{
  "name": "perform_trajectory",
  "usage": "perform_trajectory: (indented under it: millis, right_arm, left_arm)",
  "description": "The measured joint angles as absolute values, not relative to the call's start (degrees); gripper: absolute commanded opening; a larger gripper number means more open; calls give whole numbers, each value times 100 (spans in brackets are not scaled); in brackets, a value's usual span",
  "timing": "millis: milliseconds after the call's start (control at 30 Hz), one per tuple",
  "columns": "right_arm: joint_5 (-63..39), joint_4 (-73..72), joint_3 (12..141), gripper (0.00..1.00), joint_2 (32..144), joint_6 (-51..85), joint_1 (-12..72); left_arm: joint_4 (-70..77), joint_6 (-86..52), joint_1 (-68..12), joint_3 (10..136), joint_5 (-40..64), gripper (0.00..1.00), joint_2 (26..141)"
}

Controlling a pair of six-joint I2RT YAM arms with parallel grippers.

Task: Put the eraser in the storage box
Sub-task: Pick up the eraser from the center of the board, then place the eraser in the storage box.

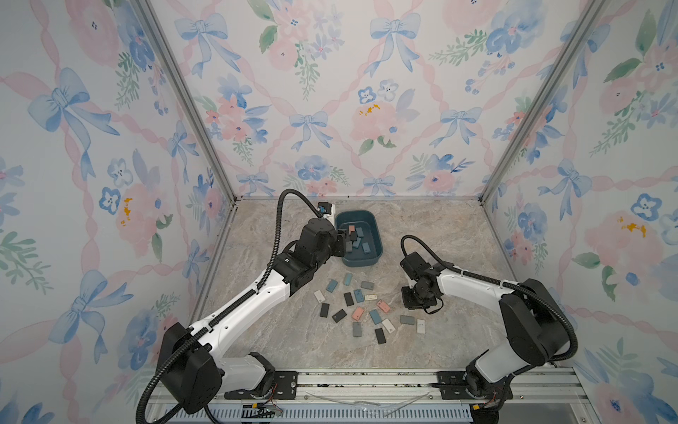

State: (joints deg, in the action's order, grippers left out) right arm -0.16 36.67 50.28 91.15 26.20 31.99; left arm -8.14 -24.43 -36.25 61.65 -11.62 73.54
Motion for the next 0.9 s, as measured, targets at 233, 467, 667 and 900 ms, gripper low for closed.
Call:
perform_trajectory:
  millis: [233, 467, 667, 900]
  right_arm:
    - [-19, 3804, 5264, 22, 9113, 2613, 3238]
    - [-23, 4056, 5916, 23, 9105, 2508, 3238]
    - [-102, 4211, 6790, 24, 9124, 2300, 3238]
    - [-235, 4248, 8261, 24, 9870, 1935, 3236]
  left_arm:
    - [-773, -2440, -3625, 6095, -1192, 44, 7332]
    - [-749, -2440, -3625, 5966, -1306, 44, 7284]
    - [-735, -2440, -3610, 5791, -1361, 44, 7185]
    - [-735, -2443, -3535, 5616, -1417, 44, 7043]
